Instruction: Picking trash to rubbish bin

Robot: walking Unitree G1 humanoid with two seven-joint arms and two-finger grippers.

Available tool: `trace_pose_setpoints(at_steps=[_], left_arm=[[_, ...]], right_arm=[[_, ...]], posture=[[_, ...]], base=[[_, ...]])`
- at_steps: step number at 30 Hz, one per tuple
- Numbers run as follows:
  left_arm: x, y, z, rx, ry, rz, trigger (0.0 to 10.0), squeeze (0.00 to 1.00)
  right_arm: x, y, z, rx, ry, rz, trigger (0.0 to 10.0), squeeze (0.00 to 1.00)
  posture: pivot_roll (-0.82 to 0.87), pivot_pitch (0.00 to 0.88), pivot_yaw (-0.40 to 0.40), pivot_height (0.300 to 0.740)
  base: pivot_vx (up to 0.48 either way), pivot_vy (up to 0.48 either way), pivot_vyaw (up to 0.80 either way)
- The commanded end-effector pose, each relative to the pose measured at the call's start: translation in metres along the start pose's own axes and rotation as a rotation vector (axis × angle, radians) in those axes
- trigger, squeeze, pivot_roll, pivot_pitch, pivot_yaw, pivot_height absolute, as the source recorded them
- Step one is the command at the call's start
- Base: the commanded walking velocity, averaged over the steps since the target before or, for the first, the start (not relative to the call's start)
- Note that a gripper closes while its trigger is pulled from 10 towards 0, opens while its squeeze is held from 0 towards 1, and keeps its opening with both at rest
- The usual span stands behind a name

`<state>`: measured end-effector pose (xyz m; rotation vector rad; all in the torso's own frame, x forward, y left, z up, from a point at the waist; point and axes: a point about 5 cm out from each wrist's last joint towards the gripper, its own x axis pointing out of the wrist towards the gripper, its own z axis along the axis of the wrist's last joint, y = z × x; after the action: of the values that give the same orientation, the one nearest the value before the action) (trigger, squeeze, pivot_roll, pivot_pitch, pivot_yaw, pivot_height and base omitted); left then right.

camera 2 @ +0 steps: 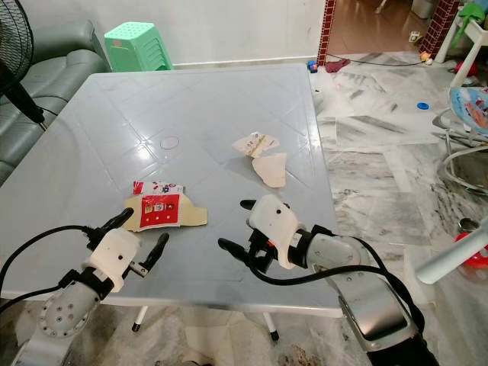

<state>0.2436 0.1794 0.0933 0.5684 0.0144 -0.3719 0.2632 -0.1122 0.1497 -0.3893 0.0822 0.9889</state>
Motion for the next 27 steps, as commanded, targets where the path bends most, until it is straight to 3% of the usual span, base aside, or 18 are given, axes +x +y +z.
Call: trace_pose_setpoints(at_steps=[1,9,14,20,27], left_arm=[[0.004,0.005,-0.006,0.033,0.021,0.007,10.0,0.00],[0.014,0.008,-0.010,0.074,0.020,-0.011,10.0,0.00],[0.020,-0.003,-0.006,0.079,-0.009,-0.109,10.0,0.00],[0.019,-0.008,-0.011,0.100,0.007,-0.150,10.0,0.00],[0.025,0.001,-0.021,0.134,0.049,-0.124,10.0,0.00]], right_arm=[[0.000,0.001,0.004,-0.022,-0.008,0.017,10.0,0.00],[-0.003,-0.001,0.003,-0.028,0.000,0.012,10.0,0.00],[-0.004,-0.002,0.004,-0.030,0.000,0.007,10.0,0.00],[-0.003,-0.002,0.004,-0.030,-0.002,0.009,10.0,0.00],[-0.002,-0.002,0.005,-0.031,-0.004,0.010,10.0,0.00]], posture=[[-0.05,0.057,0.065,0.740],[-0.06,0.053,0.066,0.740],[-0.07,0.050,0.068,0.740],[-0.06,0.050,0.068,0.740],[-0.07,0.050,0.067,0.740]], base=[[0.000,0.000,0.00],[0.000,0.000,0.00],[0.000,0.000,0.00],[0.000,0.000,0.00],[0.000,0.000,0.00]])
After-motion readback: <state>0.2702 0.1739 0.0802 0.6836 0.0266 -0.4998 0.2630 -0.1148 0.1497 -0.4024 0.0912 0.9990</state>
